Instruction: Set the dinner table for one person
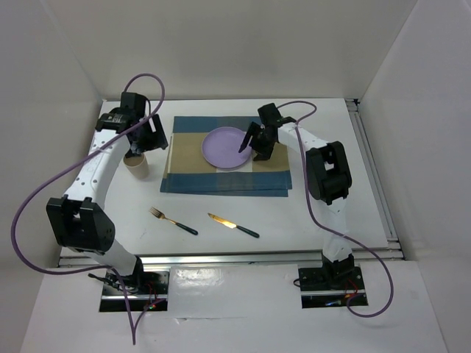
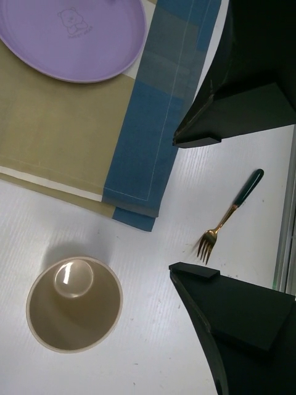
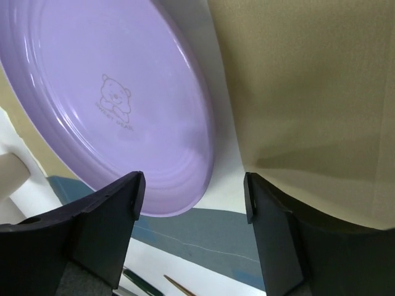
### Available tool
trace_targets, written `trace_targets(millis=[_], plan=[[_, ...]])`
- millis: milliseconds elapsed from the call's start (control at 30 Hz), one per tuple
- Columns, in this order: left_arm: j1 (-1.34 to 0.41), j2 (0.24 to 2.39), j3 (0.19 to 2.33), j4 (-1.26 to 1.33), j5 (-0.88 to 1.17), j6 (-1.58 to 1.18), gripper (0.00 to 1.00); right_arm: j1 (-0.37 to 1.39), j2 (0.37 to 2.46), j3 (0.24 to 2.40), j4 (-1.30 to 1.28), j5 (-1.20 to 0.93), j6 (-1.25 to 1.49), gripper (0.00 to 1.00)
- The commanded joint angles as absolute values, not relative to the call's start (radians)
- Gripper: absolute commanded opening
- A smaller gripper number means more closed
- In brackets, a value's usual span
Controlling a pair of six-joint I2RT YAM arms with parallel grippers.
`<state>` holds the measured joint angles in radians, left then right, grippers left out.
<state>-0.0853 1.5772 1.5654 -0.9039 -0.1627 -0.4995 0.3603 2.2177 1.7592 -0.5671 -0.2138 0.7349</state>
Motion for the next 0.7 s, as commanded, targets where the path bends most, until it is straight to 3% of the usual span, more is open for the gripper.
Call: trace_targets(millis=[0, 133, 433, 667], plan=[[-0.091, 1.589, 1.572, -0.896, -0.202, -0.488, 0.94, 0.368, 2.186, 1.778, -0.541, -0.202, 0.71, 0.78], [-0.091, 1.65, 1.572, -0.905, -0.284, -0.497, 0.94, 0.368, 2.102, 1.79, -0.592, -0.115, 0.692, 0.87], [-0.081, 1.842, 1.658, -0.907, -0.386, -0.535, 0.9, 0.322, 1.852, 1.576, -0.546, -0.089, 0.655, 0.87], [-0.043, 1.881, 1.667, -0.876, -0.41, -0.568, 0.84, 0.322, 1.819, 1.525, -0.588, -0.086, 0.607, 0.87]])
